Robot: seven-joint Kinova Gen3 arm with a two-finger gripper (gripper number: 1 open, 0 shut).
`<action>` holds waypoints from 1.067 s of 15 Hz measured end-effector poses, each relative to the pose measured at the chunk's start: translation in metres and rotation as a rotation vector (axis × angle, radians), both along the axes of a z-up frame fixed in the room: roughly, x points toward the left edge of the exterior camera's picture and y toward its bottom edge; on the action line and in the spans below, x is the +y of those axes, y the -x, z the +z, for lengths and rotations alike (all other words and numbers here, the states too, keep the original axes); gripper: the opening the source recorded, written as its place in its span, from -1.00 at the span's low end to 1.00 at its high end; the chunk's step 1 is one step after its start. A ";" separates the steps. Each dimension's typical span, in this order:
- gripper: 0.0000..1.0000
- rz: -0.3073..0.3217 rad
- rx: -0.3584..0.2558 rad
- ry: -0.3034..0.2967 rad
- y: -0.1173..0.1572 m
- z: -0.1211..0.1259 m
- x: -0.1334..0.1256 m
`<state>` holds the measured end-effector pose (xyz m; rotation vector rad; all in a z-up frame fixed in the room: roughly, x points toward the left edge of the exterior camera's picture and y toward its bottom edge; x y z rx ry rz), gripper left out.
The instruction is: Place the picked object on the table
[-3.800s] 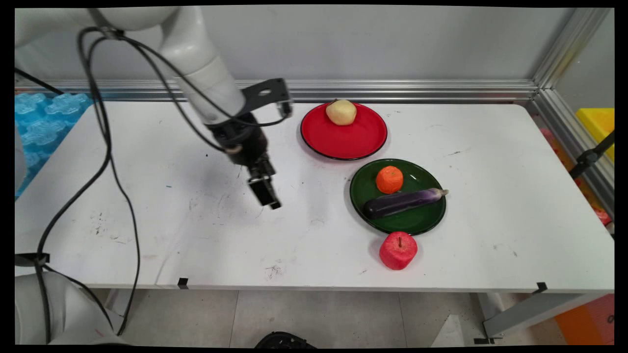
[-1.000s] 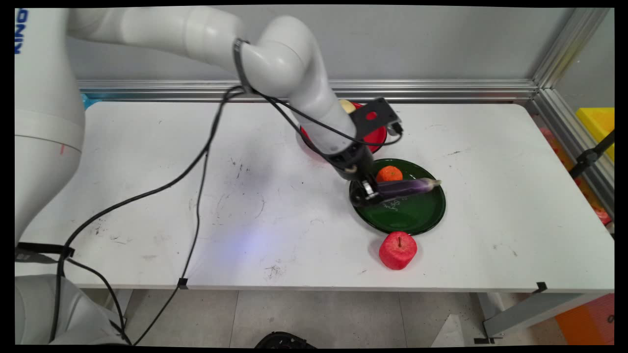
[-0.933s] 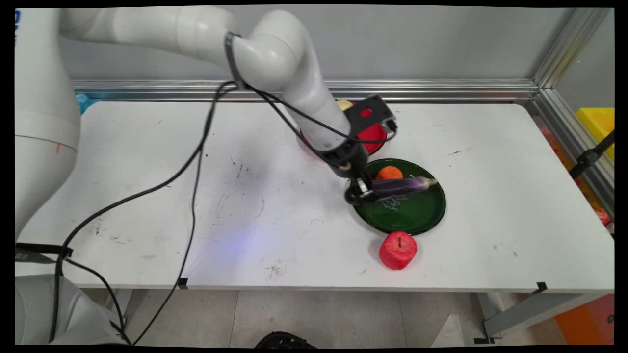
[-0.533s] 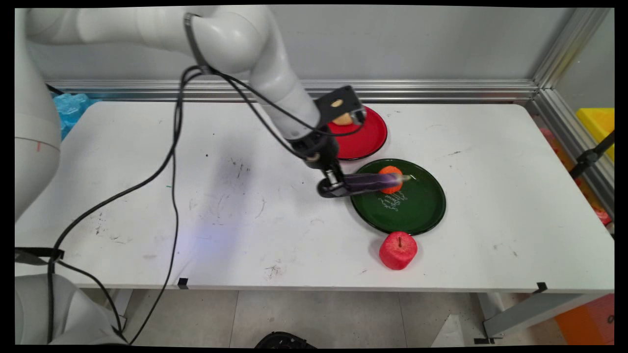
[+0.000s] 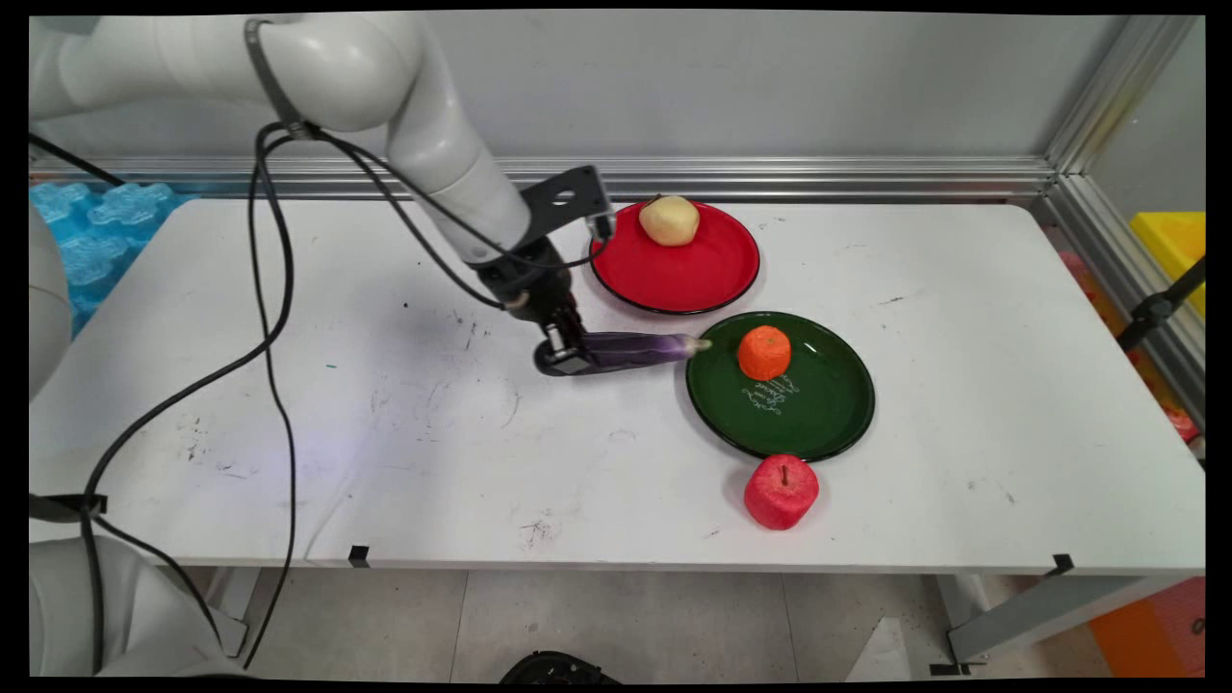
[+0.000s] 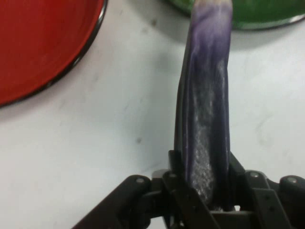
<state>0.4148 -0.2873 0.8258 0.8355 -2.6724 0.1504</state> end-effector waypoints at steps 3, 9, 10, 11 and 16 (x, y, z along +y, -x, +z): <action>-1.00 0.011 -0.022 0.003 -0.022 -0.006 0.002; -1.00 0.020 -0.043 0.018 -0.048 -0.021 -0.002; -1.00 0.020 -0.045 0.022 -0.050 -0.023 -0.004; -1.00 0.020 -0.047 0.025 -0.053 -0.025 -0.005; -1.00 0.019 -0.044 0.038 -0.060 -0.034 -0.010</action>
